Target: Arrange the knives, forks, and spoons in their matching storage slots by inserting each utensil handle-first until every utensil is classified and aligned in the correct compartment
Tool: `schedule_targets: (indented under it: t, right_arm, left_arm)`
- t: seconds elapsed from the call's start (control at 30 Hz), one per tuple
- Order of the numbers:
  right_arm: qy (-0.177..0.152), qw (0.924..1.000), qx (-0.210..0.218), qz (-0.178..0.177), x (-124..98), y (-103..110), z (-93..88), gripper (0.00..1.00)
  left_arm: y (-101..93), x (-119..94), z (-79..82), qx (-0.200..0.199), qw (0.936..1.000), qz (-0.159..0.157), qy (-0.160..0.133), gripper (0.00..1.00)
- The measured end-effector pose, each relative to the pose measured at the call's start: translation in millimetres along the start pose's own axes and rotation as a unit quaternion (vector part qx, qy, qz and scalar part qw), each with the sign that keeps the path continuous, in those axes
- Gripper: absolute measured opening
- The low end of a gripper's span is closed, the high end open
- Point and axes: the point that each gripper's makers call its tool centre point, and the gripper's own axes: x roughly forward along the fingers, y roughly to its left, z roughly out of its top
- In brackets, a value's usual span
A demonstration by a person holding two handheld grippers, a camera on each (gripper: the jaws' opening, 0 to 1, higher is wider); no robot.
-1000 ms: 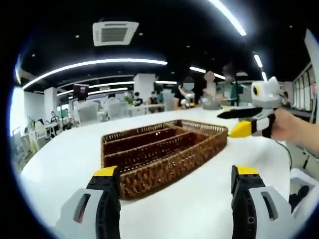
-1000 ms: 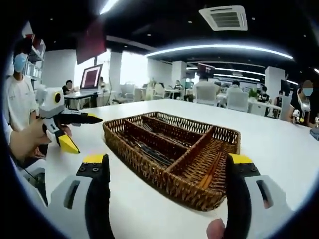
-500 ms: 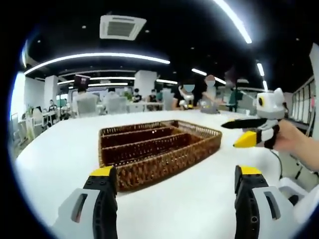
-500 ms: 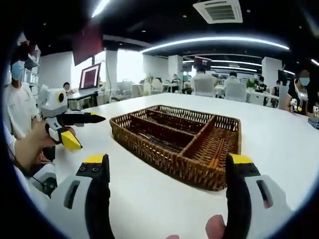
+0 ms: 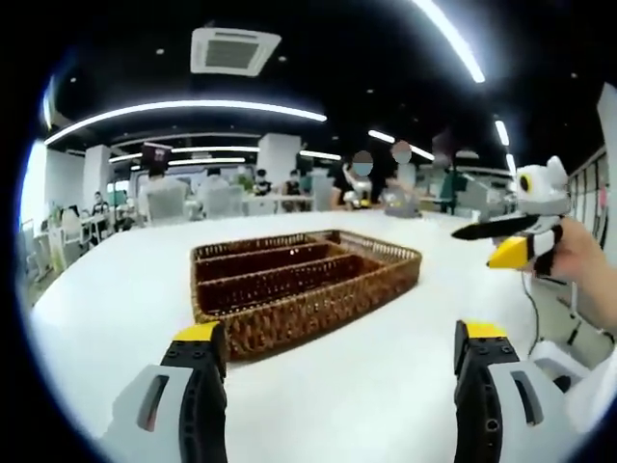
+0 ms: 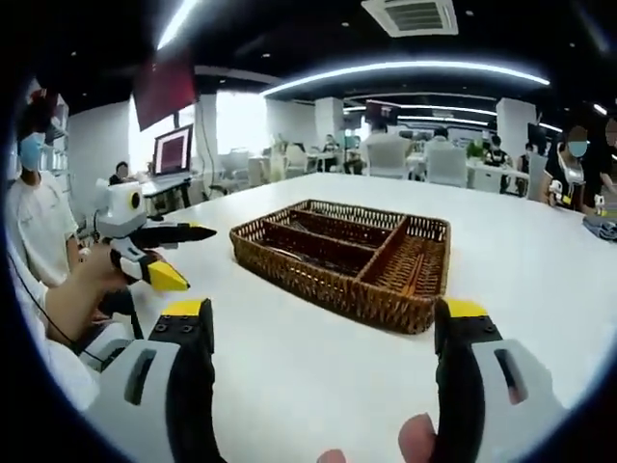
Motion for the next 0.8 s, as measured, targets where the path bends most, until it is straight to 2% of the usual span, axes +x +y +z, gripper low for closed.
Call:
schedule_targets:
  t: [0.17, 0.27, 0.3, 0.57, 0.8]
  right_arm:
    - [0.030, 0.9995, -0.007, -0.006, -16, 4, -4.1, 0.99]
    - [0.032, 0.9993, -0.016, -0.014, -18, 6, -4.7, 1.00]
    - [0.024, 0.9994, -0.019, -0.019, -14, 6, -2.9, 1.00]
    - [0.030, 0.9995, -0.008, 0.000, 16, 14, -12.2, 1.00]
    - [0.032, 0.9995, 0.000, 0.007, 25, 18, -14.1, 1.00]
  left_arm:
    - [-1.0, 0, -1.3, 0.000, 1.0000, 0.000, 0.005, 0.99]
    - [-2.6, -1, -4.1, -0.001, 0.9999, 0.000, 0.011, 0.99]
    - [-3.1, -1, -4.9, -0.001, 0.9999, 0.001, 0.012, 0.99]
    - [-3.6, -8, -3.9, 0.001, 0.9999, 0.007, 0.014, 0.99]
    - [-0.9, -12, -2.5, 0.002, 0.9998, 0.017, 0.013, 0.99]
